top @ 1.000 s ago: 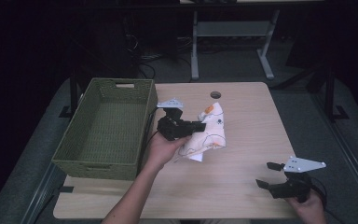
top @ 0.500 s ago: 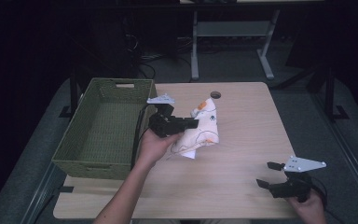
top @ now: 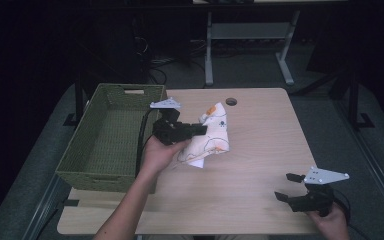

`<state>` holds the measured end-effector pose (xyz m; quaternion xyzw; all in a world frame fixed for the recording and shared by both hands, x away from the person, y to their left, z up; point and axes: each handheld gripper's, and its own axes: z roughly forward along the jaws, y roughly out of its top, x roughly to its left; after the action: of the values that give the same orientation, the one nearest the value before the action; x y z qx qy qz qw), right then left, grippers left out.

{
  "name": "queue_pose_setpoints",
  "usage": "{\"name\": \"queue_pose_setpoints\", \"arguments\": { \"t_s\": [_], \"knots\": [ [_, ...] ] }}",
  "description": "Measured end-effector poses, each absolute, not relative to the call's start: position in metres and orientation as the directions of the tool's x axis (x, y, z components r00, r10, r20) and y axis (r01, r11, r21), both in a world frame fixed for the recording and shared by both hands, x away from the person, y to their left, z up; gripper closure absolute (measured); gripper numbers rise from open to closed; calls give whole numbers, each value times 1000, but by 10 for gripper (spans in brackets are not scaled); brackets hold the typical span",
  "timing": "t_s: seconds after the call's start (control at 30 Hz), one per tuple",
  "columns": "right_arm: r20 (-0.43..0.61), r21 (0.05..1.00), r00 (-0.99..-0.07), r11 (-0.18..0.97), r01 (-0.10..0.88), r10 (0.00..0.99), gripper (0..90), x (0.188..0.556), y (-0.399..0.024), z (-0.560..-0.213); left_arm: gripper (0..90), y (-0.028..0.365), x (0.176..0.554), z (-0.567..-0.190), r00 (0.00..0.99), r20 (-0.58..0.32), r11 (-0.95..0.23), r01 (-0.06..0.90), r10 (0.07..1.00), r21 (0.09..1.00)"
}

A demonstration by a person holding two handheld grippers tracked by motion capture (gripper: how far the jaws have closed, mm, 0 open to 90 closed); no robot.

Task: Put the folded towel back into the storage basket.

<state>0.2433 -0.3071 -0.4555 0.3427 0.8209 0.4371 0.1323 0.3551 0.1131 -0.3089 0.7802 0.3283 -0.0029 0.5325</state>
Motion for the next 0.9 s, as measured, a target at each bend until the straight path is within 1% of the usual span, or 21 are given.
{"name": "queue_pose_setpoints", "arguments": {
  "t_s": [0.33, 0.9],
  "knots": [
    [83, 808, -729, 382, 448, 680, 185, 243, -308, -455, 831, 124, 356, -302, 781, -358, -205, 516, 511, 832],
    [78, 805, -728, 387, 449, 682, 185, 245, -307, -456, 831, 153, 360, -295, 760, -391, -163, 537, 518, 828]
  ]
}}
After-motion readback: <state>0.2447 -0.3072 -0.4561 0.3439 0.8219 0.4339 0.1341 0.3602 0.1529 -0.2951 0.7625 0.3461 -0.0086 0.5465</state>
